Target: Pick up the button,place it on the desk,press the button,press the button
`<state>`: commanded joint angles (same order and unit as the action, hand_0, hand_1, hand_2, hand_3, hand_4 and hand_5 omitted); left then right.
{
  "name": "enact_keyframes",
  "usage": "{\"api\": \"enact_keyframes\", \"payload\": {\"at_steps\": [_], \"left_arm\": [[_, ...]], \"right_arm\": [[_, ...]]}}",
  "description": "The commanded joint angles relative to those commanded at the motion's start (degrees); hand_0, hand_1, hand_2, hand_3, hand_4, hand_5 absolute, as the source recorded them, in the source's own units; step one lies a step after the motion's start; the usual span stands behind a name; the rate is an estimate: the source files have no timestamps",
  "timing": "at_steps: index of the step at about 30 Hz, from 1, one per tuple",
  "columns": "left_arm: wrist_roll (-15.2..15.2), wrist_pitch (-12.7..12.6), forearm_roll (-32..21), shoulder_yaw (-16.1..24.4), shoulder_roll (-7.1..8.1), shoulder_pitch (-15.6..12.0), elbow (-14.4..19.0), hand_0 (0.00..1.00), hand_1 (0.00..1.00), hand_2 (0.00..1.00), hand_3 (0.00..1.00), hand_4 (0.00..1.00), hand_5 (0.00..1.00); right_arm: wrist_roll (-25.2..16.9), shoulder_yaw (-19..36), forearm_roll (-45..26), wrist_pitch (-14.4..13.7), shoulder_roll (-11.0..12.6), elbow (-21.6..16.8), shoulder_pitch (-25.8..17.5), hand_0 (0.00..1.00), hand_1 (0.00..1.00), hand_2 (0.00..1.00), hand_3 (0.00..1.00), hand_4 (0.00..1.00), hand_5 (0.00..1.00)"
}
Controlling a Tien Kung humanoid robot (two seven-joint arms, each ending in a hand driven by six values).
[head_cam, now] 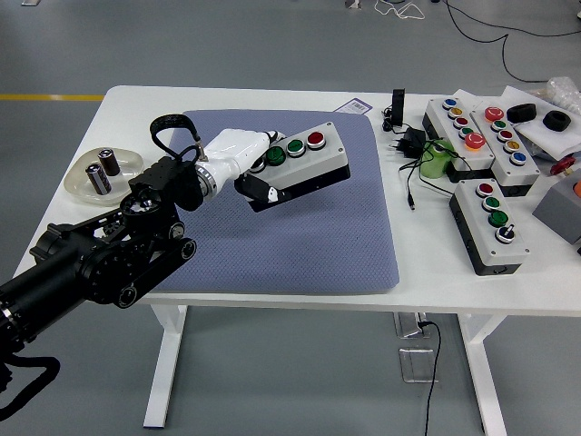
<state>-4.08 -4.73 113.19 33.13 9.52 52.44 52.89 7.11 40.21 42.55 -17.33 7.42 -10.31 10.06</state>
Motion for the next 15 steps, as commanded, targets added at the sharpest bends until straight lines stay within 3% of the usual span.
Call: {"api": "enact_keyframes", "payload": {"at_steps": [5, 15], "left_arm": [[2.9, 0.8, 3.9, -2.5, 0.89, 0.5, 0.7, 0.123, 0.156, 0.121, 0.239, 0.525, 0.002], [5.4, 2.6, 5.6, -5.5, 0.85, 0.7, -0.8, 0.129, 0.157, 0.124, 0.242, 0.527, 0.002]], "right_arm": [[0.0, 0.1, 0.1, 0.0, 0.0, 0.0, 0.0, 0.651, 0.561, 0.587, 0.635, 0.252, 0.252], [0.0, 0.1, 0.1, 0.0, -0.1, 0.0, 0.0, 0.651, 0.561, 0.588, 0.635, 0.252, 0.251]]}}
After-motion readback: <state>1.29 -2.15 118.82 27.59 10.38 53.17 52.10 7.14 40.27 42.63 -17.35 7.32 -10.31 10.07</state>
